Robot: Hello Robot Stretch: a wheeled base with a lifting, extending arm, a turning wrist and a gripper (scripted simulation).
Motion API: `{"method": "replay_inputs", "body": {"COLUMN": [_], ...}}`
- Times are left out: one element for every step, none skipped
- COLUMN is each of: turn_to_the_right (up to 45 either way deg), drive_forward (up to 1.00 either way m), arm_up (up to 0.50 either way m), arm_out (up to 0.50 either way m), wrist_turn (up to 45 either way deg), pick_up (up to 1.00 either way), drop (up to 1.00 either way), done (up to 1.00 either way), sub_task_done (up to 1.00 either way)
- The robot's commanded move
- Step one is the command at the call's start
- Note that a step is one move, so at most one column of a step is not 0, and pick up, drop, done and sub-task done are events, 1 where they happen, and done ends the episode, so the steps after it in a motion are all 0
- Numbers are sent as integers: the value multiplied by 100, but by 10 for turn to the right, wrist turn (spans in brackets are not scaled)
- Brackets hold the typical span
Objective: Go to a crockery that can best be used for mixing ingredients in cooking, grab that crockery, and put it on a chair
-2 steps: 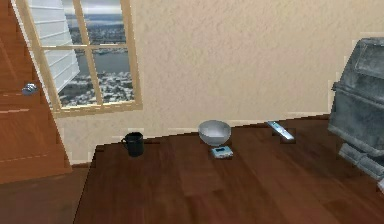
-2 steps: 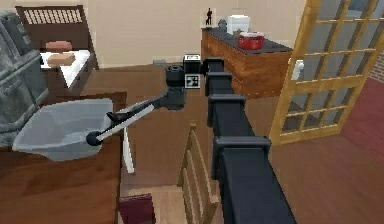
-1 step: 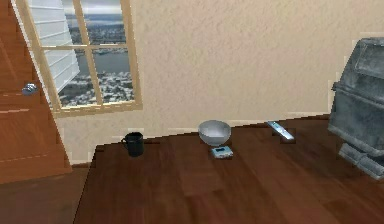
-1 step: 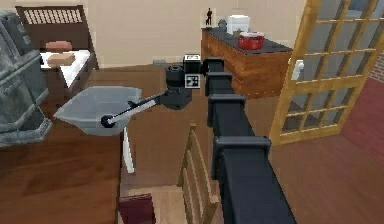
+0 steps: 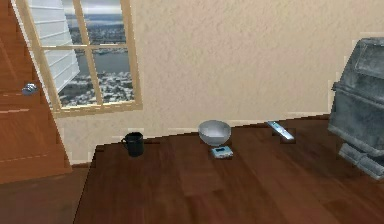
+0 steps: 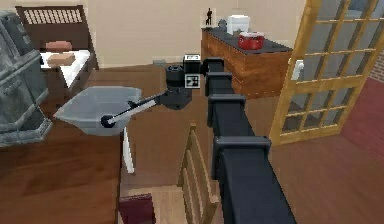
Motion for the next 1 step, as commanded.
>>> {"method": "replay_inputs", "body": {"turn_to_the_right": [0], "drive_forward": [0], "arm_up": [-50], "arm_out": [0], "wrist_turn": [0], "pick_up": [0], "drop": [0], "done": [0], "sub_task_done": [0]}}
